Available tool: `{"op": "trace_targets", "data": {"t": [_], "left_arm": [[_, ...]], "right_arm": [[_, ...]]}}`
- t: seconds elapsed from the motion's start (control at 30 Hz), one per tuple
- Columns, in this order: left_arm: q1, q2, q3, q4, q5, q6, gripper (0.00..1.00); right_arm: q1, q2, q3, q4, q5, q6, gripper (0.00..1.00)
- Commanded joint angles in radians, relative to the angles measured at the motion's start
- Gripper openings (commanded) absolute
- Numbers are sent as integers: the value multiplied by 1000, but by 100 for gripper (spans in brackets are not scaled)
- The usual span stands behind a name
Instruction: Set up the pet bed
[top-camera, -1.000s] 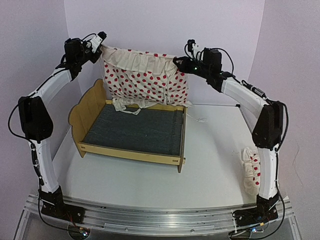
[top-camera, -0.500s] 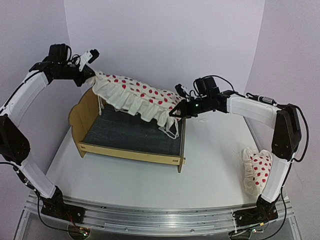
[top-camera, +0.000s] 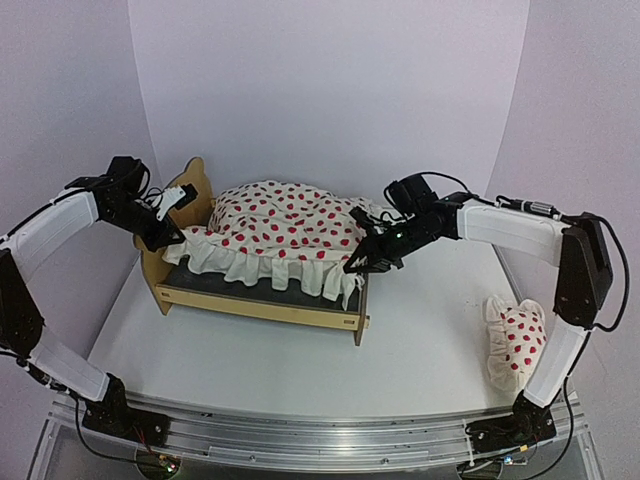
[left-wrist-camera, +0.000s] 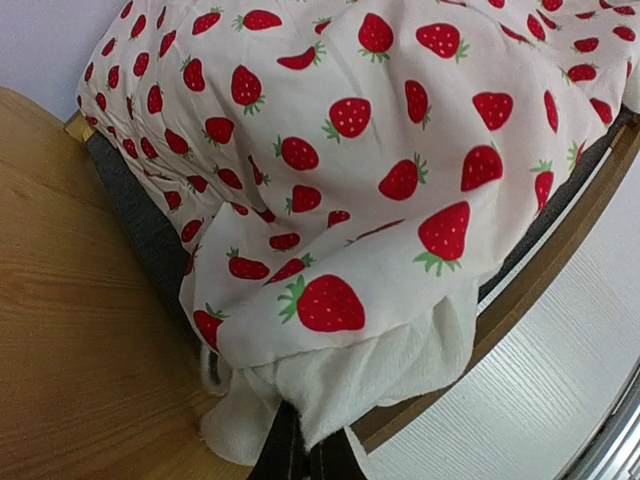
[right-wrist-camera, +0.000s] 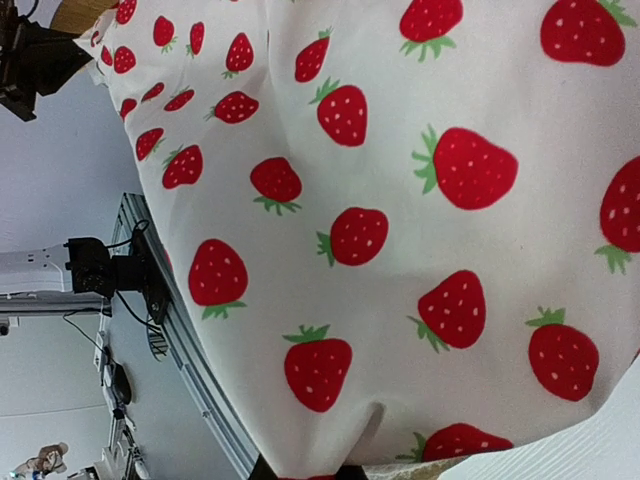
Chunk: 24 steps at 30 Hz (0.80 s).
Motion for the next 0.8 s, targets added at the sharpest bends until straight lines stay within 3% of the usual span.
{"op": "trace_targets", "data": {"t": [0.0,0.07,0.13,0.2,0.23,0.3,0.37,0.53,0.67,0.77], "left_arm": [[9,-32,-34,-23,-39,10,0],[9,-28,-33,-41,-35,32,0],[8,-30,-31,-71,-11,77,4],[9,-43,-34,-121,39,141,19],[9,-51,-37,-148,78,184,31],[9,-68,-32,-216,151,264,51],[9,-74,-10,-302,218,338,64],[8,-50,65,-378,302,380,71],[7,-46,137,-336,391,291,71],[-6,-57,178,-265,470,205,71]], "right_arm": [[27,-56,1,-44,-68,33,0],[29,-61,5,-50,-79,34,3],[29,-73,6,-64,-86,25,12],[29,-89,15,-100,-91,-3,27],[28,-97,23,-117,-86,-17,36],[25,-113,47,-151,-71,-41,60],[9,-128,86,-186,-47,-53,73],[-90,-141,167,-219,65,39,78],[-126,-145,173,-246,212,89,70],[-123,-161,123,-252,221,76,60]]}}
